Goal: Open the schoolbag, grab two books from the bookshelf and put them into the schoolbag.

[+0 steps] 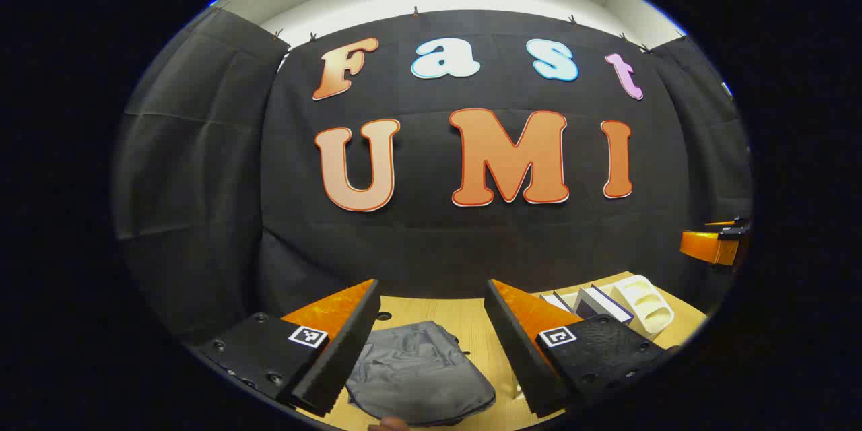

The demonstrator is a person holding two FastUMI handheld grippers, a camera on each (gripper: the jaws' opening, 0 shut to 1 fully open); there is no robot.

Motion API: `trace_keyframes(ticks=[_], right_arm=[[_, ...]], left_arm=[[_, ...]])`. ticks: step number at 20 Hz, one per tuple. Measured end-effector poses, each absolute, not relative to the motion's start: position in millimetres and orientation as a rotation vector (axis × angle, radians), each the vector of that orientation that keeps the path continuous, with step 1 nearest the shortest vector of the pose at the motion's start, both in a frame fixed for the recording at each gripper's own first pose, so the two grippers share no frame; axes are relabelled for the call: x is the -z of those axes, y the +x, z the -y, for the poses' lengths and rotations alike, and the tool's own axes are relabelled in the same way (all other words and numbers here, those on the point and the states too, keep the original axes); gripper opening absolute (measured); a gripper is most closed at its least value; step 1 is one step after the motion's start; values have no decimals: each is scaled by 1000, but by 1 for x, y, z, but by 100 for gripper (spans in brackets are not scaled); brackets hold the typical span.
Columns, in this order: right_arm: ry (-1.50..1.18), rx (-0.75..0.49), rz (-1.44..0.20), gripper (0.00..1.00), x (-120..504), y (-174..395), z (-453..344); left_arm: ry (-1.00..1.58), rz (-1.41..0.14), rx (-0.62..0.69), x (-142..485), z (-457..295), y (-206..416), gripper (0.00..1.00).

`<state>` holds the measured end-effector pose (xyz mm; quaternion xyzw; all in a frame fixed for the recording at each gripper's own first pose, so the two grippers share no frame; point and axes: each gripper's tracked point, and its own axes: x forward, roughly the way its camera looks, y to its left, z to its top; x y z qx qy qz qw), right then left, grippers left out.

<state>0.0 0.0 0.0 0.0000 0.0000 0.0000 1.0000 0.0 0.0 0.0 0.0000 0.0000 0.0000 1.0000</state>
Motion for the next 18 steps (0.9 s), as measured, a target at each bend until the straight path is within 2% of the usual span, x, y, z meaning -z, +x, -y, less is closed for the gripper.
trace_keyframes(ticks=[2, 9, 13, 14, 15, 18], right_arm=[[-2, 44, -5, 97, 5, -2, 6], [9, 62, -17, 97, 6, -4, 2], [3, 54, -7, 97, 3, -3, 2], [5, 49, -15, 100, 6, -2, 2], [7, 45, -18, 97, 6, -2, 2], [-1, 44, -16, 97, 4, -2, 2]], left_arm=[[9, -22, 10, 4, -8, 7, 97], [-2, -18, 13, 4, -17, 20, 98], [-6, -39, 19, 10, -15, 18, 98], [-3, -39, 15, 12, -16, 17, 98], [-1, -38, 13, 11, -16, 17, 98], [0, -37, 2, 12, -18, 15, 98]])
